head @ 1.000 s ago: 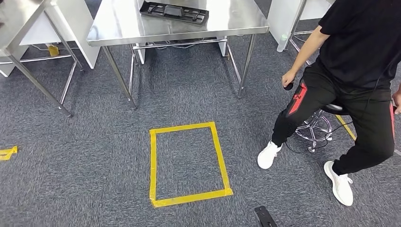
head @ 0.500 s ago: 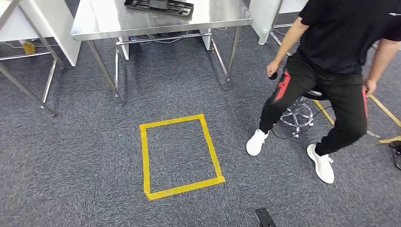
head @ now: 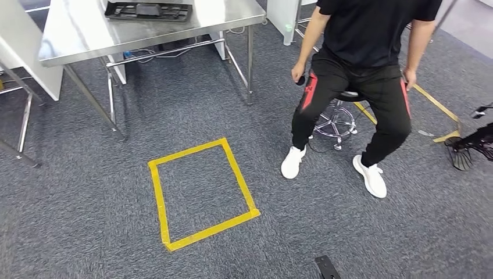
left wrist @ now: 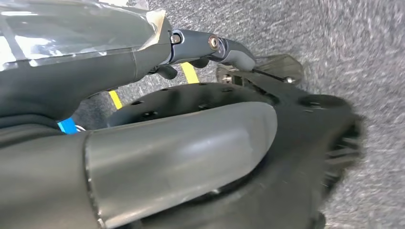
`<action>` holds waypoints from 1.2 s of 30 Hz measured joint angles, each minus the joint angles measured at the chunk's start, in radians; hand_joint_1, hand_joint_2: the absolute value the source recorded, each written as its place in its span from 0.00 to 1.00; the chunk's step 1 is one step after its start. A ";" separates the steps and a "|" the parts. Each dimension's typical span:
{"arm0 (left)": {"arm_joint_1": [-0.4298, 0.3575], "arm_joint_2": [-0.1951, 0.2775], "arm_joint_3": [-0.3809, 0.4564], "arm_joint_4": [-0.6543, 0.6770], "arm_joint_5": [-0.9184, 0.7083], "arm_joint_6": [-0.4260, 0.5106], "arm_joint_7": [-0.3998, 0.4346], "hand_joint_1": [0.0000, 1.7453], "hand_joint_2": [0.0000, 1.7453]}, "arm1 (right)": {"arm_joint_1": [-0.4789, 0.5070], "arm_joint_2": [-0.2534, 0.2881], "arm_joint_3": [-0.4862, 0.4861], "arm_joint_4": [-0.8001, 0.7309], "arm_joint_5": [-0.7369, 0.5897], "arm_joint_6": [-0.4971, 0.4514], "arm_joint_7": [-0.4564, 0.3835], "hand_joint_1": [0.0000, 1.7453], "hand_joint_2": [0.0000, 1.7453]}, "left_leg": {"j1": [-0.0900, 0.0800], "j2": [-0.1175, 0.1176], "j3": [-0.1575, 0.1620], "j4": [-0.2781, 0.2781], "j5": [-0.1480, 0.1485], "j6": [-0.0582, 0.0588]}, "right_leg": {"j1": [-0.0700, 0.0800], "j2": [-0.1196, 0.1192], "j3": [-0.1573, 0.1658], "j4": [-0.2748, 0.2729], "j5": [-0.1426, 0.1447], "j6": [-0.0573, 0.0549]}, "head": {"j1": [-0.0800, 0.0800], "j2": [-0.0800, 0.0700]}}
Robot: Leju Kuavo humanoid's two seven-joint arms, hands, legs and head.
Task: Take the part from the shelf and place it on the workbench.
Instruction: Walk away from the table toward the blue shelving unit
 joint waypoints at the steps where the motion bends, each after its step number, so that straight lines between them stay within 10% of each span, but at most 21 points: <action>1: 0.000 0.000 0.000 0.000 0.000 0.001 0.000 0.00 0.00 | 0.001 0.000 0.000 0.001 0.000 0.000 0.000 0.00 0.00 | 0.000 -0.002 0.002 -0.001 0.013 0.003 | 0.002 0.012 -0.002 0.002 0.001 -0.001 | 0.000 0.000; 4: 0.000 0.000 0.000 0.000 -0.001 0.002 0.001 0.00 0.00 | 0.000 0.002 0.000 0.002 0.002 0.002 0.002 0.00 0.00 | 0.001 -0.049 0.093 -0.182 0.115 0.022 | 0.006 0.050 -0.002 0.006 0.002 0.001 | 0.000 0.000; 7: 0.001 -0.001 -0.001 0.002 -0.003 0.002 0.005 0.00 0.00 | -0.004 0.005 0.000 0.002 0.010 0.007 0.007 0.00 0.00 | -0.002 -0.099 0.137 -0.285 0.141 0.035 | 0.004 0.084 -0.017 0.010 0.010 0.016 | 0.000 0.000; 9: 0.000 -0.004 -0.003 0.002 -0.005 0.002 0.010 0.00 0.00 | -0.002 0.005 0.000 0.003 0.015 0.008 0.013 0.00 0.00 | -0.003 -0.072 0.137 -0.297 0.147 0.037 | 0.001 0.097 -0.034 0.012 0.016 0.029 | -0.002 0.000; 11: -0.001 -0.007 -0.004 0.002 -0.006 0.002 0.013 0.00 0.00 | 0.000 0.004 0.001 0.004 0.017 0.009 0.017 0.00 0.00 | 0.000 -0.044 0.139 -0.310 0.156 0.043 | 0.005 0.056 -0.064 0.055 -0.008 0.032 | 0.001 0.000; 13: 0.000 -0.010 -0.004 0.002 -0.006 0.001 0.015 0.00 0.00 | -0.004 0.002 0.002 0.004 0.018 0.009 0.019 0.00 0.00 | 0.001 -0.011 0.138 -0.315 0.160 0.047 | 0.006 0.003 -0.124 0.177 -0.067 0.029 | 0.004 0.000; 16: 0.002 -0.014 -0.004 0.002 -0.006 0.001 0.018 0.00 0.00 | -0.004 -0.001 0.002 0.004 0.019 0.009 0.020 0.00 0.00 | 0.001 0.038 0.135 -0.314 0.160 0.047 | -0.004 -0.016 -0.177 0.306 -0.109 0.047 | 0.005 0.000; 20: -0.001 -0.018 -0.004 0.003 -0.006 0.001 0.019 0.00 0.00 | -0.003 -0.003 0.002 0.004 0.020 0.009 0.020 0.00 0.00 | 0.000 0.084 0.141 -0.307 0.151 0.030 | -0.015 -0.076 -0.030 0.055 -0.021 0.084 | 0.005 0.000; 24: -0.002 -0.017 -0.004 0.007 -0.007 0.001 0.019 0.00 0.00 | -0.002 -0.005 0.002 0.004 0.026 0.012 0.021 0.00 0.00 | -0.002 0.110 0.147 -0.303 0.145 0.007 | -0.011 -0.066 -0.012 0.011 -0.001 0.051 | 0.004 0.000; 26: -0.002 -0.016 -0.004 0.007 -0.008 0.002 0.018 0.00 0.00 | 0.000 -0.007 0.002 0.005 0.030 0.017 0.021 0.00 0.00 | 0.004 0.076 0.136 -0.273 0.115 -0.002 | -0.016 -0.048 -0.017 0.010 0.004 0.035 | 0.002 0.000; 30: 0.005 -0.016 -0.004 0.007 -0.011 0.002 0.011 0.00 0.00 | -0.002 -0.010 0.002 0.005 0.032 0.023 0.022 0.00 0.00 | 0.007 -0.001 0.019 -0.013 -0.019 -0.003 | -0.011 -0.005 -0.025 0.010 0.012 0.014 | 0.000 0.000; 32: 0.007 -0.015 -0.005 0.007 -0.016 0.002 0.010 0.00 0.00 | 0.001 -0.010 0.002 0.005 0.032 0.023 0.022 0.00 0.00 | 0.007 -0.005 0.009 0.003 0.000 0.004 | -0.007 0.022 -0.025 0.010 0.014 0.012 | 0.000 0.000; 36: 0.010 -0.010 -0.011 0.007 -0.026 0.003 0.015 0.00 0.00 | -0.001 -0.007 0.002 0.005 0.032 0.023 0.026 0.00 0.00 | 0.008 -0.080 0.121 -0.241 0.127 0.025 | -0.001 0.075 -0.025 0.015 0.017 0.017 | 0.000 0.000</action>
